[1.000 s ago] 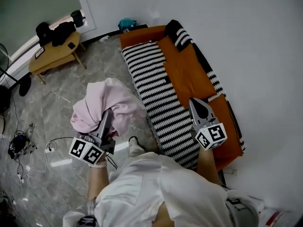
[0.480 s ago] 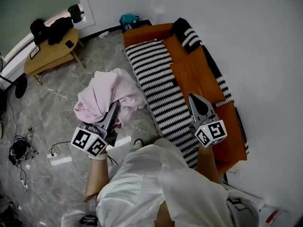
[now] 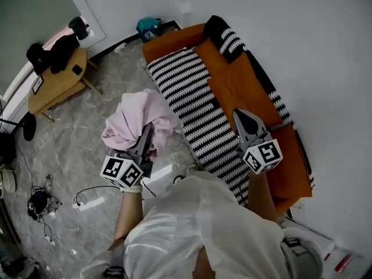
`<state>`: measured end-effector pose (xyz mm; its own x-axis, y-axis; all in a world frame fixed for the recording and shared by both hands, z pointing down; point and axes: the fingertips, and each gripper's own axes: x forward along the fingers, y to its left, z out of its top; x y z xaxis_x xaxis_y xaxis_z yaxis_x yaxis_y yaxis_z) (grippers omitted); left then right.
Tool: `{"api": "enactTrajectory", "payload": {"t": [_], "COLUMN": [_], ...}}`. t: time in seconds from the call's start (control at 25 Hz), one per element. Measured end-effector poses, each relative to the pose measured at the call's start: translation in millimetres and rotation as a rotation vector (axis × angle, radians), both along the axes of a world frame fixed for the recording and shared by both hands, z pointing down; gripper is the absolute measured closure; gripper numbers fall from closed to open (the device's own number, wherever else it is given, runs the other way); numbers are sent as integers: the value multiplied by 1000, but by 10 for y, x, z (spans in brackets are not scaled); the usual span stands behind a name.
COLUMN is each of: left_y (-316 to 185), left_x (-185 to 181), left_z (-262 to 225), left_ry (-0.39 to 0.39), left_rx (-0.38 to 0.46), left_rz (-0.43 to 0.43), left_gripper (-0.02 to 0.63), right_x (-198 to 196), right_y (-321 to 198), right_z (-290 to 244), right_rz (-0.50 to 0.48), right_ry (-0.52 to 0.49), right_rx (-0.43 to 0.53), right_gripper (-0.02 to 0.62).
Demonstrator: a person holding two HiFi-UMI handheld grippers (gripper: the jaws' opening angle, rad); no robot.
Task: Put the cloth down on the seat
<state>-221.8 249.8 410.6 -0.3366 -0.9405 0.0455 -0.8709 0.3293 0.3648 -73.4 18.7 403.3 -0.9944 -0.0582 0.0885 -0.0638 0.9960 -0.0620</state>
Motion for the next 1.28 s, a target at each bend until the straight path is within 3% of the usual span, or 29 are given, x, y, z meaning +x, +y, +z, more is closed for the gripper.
{"api": "enactTrajectory", "payload": {"t": [0.2,0.48,0.72,1.12,1.28], "left_y": [-667,-1764,-2692,-4204,-4772], "left_x": [-225,-215,-24,317,510], "left_z": [272,584,799,1160,1316], "left_ry": [30,34,35,34,39], "left_rx": [-74,-146,-202,-283,-315], "left_rz": [69,216,430,695,759], "left_gripper": [472,472,469,465,460], "right_x": [-170,19,231,493,614], "right_y": [-399,-941,-1331,-1931,-2185], "right_z": [114,223,300,305,384], "right_rz": [11,73,217,465,555], "right_ry": [14,30,39,84,88], "right_rx": [-22,-45,-70,-63,-79], "right_gripper": [584,584,584,584,584]}}
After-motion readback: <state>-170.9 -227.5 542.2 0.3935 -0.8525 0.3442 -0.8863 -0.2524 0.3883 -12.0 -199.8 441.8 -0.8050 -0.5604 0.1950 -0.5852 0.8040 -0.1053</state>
